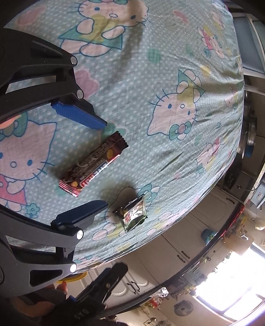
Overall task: Collect trash
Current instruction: 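Grasp the brown candy bar with the left tool while the right tool grasps the green snack pack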
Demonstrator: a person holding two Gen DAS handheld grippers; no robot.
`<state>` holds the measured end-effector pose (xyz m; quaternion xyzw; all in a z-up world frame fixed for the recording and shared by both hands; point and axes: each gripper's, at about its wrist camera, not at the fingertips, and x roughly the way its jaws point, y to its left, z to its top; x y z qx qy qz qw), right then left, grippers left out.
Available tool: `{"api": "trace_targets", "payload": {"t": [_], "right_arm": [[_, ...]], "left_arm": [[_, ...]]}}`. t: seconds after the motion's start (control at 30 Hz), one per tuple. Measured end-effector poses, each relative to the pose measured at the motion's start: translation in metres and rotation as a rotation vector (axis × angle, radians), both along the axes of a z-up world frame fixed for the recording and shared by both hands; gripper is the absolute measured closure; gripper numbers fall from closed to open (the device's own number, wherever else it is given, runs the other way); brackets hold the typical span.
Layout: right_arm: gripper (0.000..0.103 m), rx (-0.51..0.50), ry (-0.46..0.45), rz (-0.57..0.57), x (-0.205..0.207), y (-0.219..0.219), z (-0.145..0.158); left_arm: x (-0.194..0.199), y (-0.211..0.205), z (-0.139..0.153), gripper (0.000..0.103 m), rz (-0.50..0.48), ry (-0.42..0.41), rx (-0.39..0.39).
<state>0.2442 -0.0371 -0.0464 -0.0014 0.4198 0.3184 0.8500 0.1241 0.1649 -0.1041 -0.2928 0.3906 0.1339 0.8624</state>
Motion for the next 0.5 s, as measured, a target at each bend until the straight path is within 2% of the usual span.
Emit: {"api": "trace_targets", "payload": {"t": [0.27, 0.33, 0.43, 0.5], "right_arm": [[0.030, -0.027, 0.117, 0.060, 0.025, 0.044, -0.032], [0.032, -0.025, 0.140, 0.065, 0.029, 0.051, -0.039], [0.040, -0.041, 0.146, 0.069, 0.032, 0.063, -0.046], [0.052, -0.060, 0.126, 0.066, 0.032, 0.067, -0.047]], "left_arm": [[0.006, -0.002, -0.003, 0.068, 0.007, 0.043, 0.101], [0.006, -0.001, -0.004, 0.072, 0.002, 0.040, 0.110], [0.004, 0.001, -0.005, 0.075, -0.009, 0.038, 0.125], [0.003, 0.002, -0.005, 0.076, -0.013, 0.038, 0.130]]}}
